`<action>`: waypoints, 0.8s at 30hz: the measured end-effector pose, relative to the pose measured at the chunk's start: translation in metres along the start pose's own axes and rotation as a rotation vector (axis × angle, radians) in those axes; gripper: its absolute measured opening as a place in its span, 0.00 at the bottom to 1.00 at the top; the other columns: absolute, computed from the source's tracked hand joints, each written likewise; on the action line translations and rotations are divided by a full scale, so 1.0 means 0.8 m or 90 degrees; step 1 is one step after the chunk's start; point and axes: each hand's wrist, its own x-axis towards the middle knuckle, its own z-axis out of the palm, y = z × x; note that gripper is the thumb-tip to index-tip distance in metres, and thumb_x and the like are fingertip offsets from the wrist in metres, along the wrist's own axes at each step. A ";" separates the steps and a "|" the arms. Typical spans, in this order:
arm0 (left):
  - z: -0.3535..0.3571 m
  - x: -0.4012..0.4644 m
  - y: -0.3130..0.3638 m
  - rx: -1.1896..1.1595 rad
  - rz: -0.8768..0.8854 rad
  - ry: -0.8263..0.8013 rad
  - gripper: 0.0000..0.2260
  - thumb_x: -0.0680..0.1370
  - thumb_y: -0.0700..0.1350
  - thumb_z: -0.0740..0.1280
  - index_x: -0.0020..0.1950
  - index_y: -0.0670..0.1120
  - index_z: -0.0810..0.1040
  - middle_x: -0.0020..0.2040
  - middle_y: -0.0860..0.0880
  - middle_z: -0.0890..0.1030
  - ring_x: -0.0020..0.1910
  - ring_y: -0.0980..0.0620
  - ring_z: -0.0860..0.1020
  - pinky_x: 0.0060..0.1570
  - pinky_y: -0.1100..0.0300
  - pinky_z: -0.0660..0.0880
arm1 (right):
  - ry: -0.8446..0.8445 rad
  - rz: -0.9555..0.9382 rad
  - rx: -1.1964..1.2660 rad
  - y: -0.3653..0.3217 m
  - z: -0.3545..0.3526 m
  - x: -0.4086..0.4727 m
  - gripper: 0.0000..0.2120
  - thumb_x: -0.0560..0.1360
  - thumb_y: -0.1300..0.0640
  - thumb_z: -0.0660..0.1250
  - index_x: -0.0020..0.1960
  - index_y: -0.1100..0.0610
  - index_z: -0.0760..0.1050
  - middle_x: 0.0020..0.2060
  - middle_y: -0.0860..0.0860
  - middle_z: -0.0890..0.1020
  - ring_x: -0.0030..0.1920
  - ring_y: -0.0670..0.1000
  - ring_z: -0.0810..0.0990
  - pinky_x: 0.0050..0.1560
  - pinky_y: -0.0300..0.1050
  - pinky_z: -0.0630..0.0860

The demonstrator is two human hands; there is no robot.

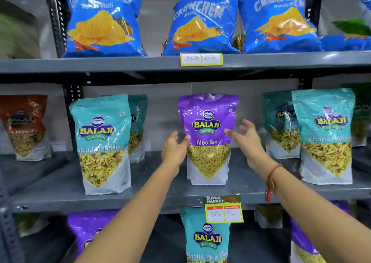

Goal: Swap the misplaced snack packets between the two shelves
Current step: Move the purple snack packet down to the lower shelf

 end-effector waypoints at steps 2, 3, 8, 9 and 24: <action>0.009 0.004 -0.012 -0.041 -0.023 -0.014 0.28 0.67 0.62 0.69 0.59 0.45 0.79 0.58 0.47 0.83 0.58 0.48 0.80 0.63 0.46 0.74 | -0.074 0.043 0.030 0.013 0.007 0.003 0.18 0.73 0.56 0.75 0.61 0.58 0.78 0.54 0.53 0.83 0.54 0.52 0.79 0.55 0.44 0.74; 0.012 0.002 -0.016 -0.031 -0.017 -0.006 0.21 0.69 0.59 0.69 0.54 0.46 0.82 0.52 0.48 0.85 0.52 0.50 0.82 0.60 0.49 0.76 | -0.098 0.044 0.023 0.023 0.008 0.005 0.09 0.73 0.57 0.74 0.53 0.56 0.82 0.49 0.54 0.86 0.49 0.51 0.81 0.51 0.43 0.75; 0.023 0.001 -0.019 0.052 0.064 0.104 0.08 0.74 0.52 0.70 0.41 0.48 0.83 0.36 0.52 0.83 0.38 0.52 0.80 0.42 0.59 0.75 | -0.036 0.044 0.011 0.048 0.013 0.017 0.04 0.73 0.57 0.74 0.39 0.54 0.86 0.38 0.51 0.88 0.40 0.48 0.84 0.50 0.45 0.78; 0.024 0.001 -0.018 0.056 0.071 0.114 0.07 0.74 0.51 0.71 0.40 0.49 0.83 0.35 0.53 0.82 0.37 0.52 0.80 0.42 0.59 0.75 | -0.018 0.036 -0.004 0.050 0.015 0.019 0.05 0.72 0.56 0.75 0.37 0.53 0.86 0.36 0.48 0.88 0.40 0.47 0.84 0.49 0.45 0.79; -0.047 -0.100 0.013 -0.143 0.209 0.294 0.08 0.75 0.44 0.71 0.38 0.56 0.78 0.34 0.58 0.80 0.32 0.65 0.76 0.38 0.69 0.73 | -0.043 -0.084 0.212 -0.021 0.044 -0.099 0.06 0.74 0.63 0.73 0.41 0.54 0.84 0.34 0.45 0.88 0.39 0.43 0.85 0.40 0.33 0.80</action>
